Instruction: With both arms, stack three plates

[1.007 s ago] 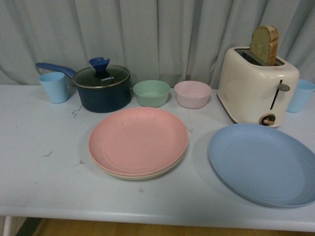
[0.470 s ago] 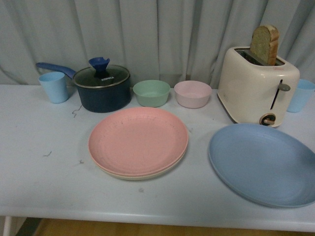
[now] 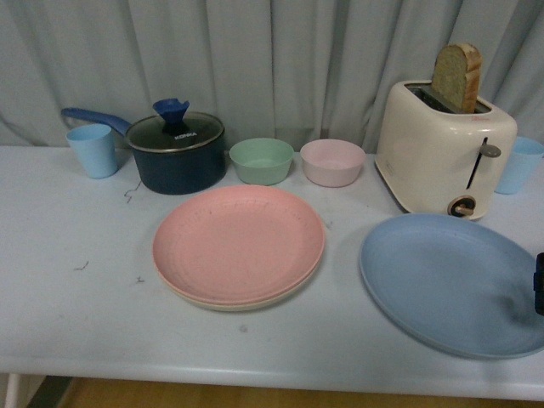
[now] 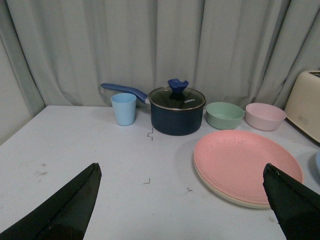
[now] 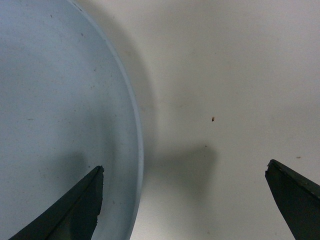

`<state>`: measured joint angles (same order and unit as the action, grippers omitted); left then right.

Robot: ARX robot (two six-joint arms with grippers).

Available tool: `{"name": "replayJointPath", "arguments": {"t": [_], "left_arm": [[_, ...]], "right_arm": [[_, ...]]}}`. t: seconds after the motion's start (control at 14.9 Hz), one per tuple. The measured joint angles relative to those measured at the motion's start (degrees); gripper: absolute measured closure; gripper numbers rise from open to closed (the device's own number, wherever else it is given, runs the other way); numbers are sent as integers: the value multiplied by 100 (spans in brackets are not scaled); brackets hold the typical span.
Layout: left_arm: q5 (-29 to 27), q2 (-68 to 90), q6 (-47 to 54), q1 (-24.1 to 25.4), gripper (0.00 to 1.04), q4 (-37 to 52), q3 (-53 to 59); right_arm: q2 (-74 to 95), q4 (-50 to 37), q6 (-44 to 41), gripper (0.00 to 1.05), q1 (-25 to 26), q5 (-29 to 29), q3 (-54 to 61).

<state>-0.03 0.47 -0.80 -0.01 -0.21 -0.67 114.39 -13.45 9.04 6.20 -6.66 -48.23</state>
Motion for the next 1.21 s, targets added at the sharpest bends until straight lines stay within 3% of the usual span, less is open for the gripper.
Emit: {"name": "replayJointPath", "arguments": {"t": [0.6,0.67,0.74,0.81,1.07,1.21], "left_arm": [[0,0,0,0,7,0,0],[0,0,0,0,7,0,0],[0,0,0,0,7,0,0],[0,0,0,0,7,0,0],[0,0,0,0,7,2,0],[0,0,0,0,7,0,0]], "right_arm": [[240,15,232,7,-96,-55,-127],[254,-2,254,12,-96,-44,-127],[269,-50,295,28,-92,-35,-125],[332,-278,319,63,-83,72,-98],[125,-542,444,101,92,374,160],[-745,-566,549,102,247,680,763]]}}
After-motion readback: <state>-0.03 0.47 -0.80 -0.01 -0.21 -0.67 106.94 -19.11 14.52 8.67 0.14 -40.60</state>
